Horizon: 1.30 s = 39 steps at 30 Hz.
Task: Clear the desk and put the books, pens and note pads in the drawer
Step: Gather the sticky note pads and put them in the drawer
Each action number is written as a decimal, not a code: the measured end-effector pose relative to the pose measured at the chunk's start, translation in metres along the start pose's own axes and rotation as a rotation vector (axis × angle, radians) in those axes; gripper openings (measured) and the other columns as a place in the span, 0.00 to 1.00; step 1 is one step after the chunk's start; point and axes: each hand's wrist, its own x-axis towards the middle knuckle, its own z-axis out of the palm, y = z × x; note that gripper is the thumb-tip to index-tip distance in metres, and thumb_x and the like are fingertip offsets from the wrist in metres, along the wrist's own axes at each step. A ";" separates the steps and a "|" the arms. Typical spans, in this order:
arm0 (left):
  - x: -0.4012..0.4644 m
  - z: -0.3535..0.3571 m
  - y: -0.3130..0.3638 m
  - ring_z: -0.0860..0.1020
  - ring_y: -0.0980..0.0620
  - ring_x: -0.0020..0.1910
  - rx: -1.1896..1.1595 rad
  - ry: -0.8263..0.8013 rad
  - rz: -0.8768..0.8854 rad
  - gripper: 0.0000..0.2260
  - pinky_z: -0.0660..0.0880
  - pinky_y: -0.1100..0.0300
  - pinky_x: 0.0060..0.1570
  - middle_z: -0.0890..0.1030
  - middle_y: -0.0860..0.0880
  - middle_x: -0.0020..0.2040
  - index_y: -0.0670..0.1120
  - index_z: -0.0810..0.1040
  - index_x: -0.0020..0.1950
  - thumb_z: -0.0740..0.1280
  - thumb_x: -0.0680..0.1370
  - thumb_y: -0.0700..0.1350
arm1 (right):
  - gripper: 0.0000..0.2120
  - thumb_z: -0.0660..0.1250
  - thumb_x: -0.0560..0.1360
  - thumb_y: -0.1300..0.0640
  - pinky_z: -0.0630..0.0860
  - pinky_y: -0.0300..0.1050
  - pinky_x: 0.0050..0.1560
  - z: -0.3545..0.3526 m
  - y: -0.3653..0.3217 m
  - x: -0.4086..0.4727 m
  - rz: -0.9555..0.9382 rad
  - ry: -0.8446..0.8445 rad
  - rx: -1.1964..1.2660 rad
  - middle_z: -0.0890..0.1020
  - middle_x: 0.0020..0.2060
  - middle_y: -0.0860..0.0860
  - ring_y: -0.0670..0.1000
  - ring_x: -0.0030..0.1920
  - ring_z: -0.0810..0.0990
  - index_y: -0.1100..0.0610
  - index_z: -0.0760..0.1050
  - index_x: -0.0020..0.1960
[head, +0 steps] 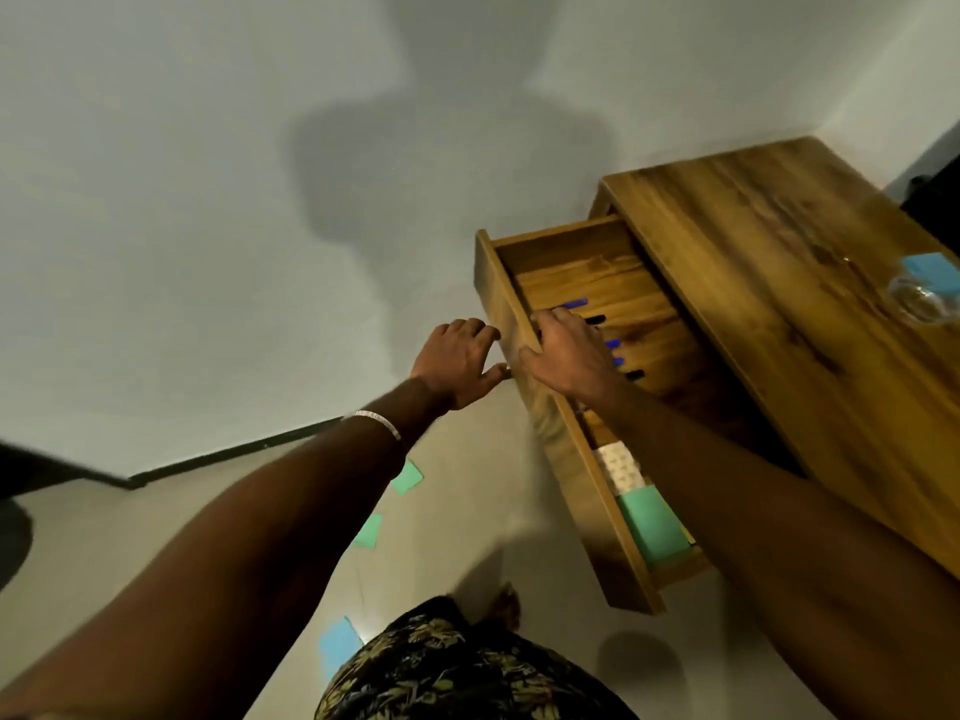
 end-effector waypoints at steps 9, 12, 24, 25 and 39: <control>-0.110 -0.001 -0.079 0.72 0.45 0.63 -0.040 0.044 -0.266 0.23 0.67 0.52 0.63 0.74 0.46 0.64 0.48 0.69 0.68 0.58 0.77 0.59 | 0.27 0.62 0.76 0.43 0.71 0.53 0.64 0.037 -0.102 -0.015 -0.176 -0.147 -0.097 0.72 0.67 0.56 0.57 0.66 0.71 0.55 0.65 0.71; -0.150 0.002 -0.098 0.72 0.44 0.63 -0.047 0.055 -0.356 0.23 0.67 0.51 0.62 0.75 0.46 0.63 0.48 0.69 0.67 0.59 0.77 0.59 | 0.27 0.61 0.77 0.44 0.70 0.54 0.64 0.051 -0.128 -0.028 -0.249 -0.178 -0.137 0.72 0.67 0.56 0.58 0.66 0.71 0.56 0.65 0.71; -0.310 0.037 -0.138 0.73 0.44 0.61 -0.116 0.057 -0.776 0.23 0.68 0.51 0.60 0.75 0.46 0.62 0.47 0.70 0.65 0.59 0.76 0.59 | 0.26 0.61 0.75 0.43 0.69 0.54 0.62 0.119 -0.227 -0.059 -0.583 -0.374 -0.252 0.74 0.62 0.56 0.59 0.63 0.72 0.56 0.68 0.67; -0.321 0.041 -0.139 0.73 0.44 0.62 -0.130 0.056 -0.817 0.23 0.68 0.51 0.61 0.75 0.46 0.62 0.47 0.70 0.66 0.59 0.76 0.59 | 0.25 0.61 0.75 0.43 0.69 0.54 0.62 0.125 -0.234 -0.061 -0.611 -0.387 -0.257 0.74 0.62 0.57 0.59 0.63 0.72 0.56 0.68 0.67; -0.449 0.140 -0.118 0.72 0.45 0.63 -0.294 0.033 -1.264 0.23 0.67 0.53 0.62 0.74 0.47 0.64 0.47 0.69 0.68 0.59 0.77 0.58 | 0.24 0.60 0.77 0.44 0.70 0.52 0.60 0.246 -0.290 -0.098 -0.922 -0.573 -0.326 0.74 0.61 0.56 0.58 0.60 0.74 0.57 0.68 0.66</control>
